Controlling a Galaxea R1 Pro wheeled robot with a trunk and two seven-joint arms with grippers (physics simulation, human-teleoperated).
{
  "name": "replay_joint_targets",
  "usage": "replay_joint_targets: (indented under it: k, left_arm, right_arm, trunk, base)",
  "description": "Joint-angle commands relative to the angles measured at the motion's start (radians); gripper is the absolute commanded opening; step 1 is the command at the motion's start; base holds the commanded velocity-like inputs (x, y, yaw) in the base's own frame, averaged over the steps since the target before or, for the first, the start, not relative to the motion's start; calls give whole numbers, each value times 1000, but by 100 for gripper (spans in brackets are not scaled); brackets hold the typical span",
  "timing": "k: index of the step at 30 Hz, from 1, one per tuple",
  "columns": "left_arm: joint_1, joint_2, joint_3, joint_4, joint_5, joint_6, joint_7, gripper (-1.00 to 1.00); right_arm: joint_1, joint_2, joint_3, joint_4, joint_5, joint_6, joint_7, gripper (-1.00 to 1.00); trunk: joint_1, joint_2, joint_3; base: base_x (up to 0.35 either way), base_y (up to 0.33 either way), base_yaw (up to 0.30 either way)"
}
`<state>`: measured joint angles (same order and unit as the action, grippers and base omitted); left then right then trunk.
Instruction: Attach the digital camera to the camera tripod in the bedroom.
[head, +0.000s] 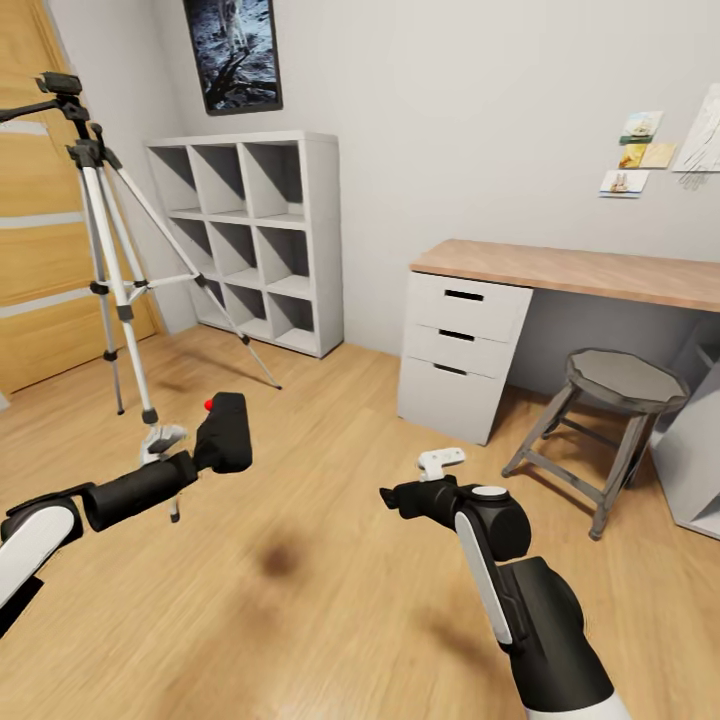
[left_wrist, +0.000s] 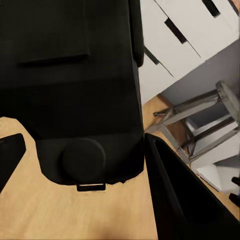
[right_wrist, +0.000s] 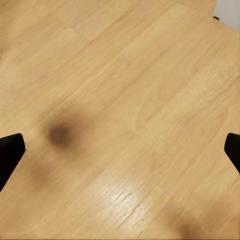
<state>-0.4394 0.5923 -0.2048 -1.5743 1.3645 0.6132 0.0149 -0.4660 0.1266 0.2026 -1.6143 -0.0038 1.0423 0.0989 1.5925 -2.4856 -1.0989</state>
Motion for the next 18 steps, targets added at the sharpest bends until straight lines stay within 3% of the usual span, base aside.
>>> replay_joint_targets:
  k: [1, 4, 11, 14, 18]
  left_arm:
    - [7, 1, 11, 1, 5, 2, -7, -100]
    - [28, 1, 34, 7, 4, 2, -15, -100]
    - [122, 0, 66, 19, -59, -50, -25, -100]
    - [191, -5, 86, 17, -86, -100, -29, -100]
    - [233, -6, 93, 11, -93, -127, -29, -100]
  right_arm:
    - [-1, 1, -1, -1, 0, 5, 4, 100]
    - [-2, 1, -2, -1, 0, 5, 3, 100]
    - [-1, 2, 3, -1, 1, -33, 0, 100]
    - [0, 2, 6, -1, 0, -56, 5, 100]
    - [1, 1, 16, -1, 0, -63, 7, 100]
  trunk:
    - [0, 0, -1]
    - [0, 0, -1]
    - [0, 0, -1]
    - [0, 0, -1]
    - [0, 0, -1]
  base:
    - [0, 319, 0]
    - [0, 317, 0]
    - [0, 314, 0]
    - [0, 311, 0]
    - [0, 310, 0]
